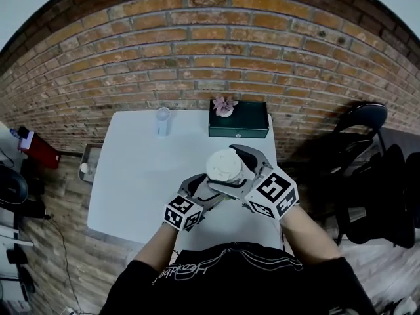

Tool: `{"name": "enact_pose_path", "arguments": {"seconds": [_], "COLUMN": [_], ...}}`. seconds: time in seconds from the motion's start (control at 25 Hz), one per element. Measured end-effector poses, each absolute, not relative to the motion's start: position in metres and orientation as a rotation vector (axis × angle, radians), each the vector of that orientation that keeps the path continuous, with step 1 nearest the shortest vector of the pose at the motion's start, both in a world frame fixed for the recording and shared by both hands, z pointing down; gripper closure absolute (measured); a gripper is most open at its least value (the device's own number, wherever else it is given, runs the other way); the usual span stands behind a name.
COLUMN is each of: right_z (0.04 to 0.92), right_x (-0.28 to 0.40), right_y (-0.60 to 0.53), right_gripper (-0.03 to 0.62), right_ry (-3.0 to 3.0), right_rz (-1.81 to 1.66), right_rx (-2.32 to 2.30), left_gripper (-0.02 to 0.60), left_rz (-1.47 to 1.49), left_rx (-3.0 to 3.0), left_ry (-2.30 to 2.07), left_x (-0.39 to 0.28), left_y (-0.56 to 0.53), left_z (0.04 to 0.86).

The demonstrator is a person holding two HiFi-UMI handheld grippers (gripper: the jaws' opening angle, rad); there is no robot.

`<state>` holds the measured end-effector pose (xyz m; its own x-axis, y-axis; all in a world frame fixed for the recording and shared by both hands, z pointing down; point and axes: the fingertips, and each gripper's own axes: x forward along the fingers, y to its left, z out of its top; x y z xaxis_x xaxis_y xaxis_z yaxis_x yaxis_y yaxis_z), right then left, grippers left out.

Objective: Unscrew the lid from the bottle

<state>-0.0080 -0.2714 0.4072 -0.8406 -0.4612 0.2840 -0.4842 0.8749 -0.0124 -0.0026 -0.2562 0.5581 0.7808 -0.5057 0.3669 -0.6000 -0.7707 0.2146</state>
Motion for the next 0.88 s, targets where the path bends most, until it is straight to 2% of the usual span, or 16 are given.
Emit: {"name": "enact_pose_path", "arguments": {"seconds": [0.24,0.4,0.44,0.48,0.52,0.88], "right_z": [0.348,0.312,0.304,0.297,0.291,0.282], "right_x": [0.004,0.018,0.022,0.026,0.030,0.048], "right_y": [-0.263,-0.250,-0.247,-0.244,-0.239,-0.162], "right_gripper": [0.151,0.152,0.151,0.152,0.151,0.151], "right_ry": [-2.891,-2.959,-2.972,-2.982,-2.990,-2.984], "right_rz": [0.058,0.021,0.014,0.008,0.001,0.092], "right_rx": [0.803,0.860,0.877,0.893,0.908,1.096], "left_gripper": [0.204,0.220,0.322,0.454,0.516,0.543], "left_rz": [0.363,0.324,0.298,0.266,0.229,0.077], "left_rx": [2.566,2.580,2.595,2.612,2.629,2.745], "left_ry": [-0.906,-0.968,-0.975,-0.969,-0.948,-0.828], "left_x": [-0.047,-0.071,-0.074,-0.074,-0.073,-0.052], "left_y": [-0.233,-0.215,-0.213,-0.211,-0.208,-0.120], "left_z": [0.535,0.484,0.465,0.446,0.426,0.311]}}
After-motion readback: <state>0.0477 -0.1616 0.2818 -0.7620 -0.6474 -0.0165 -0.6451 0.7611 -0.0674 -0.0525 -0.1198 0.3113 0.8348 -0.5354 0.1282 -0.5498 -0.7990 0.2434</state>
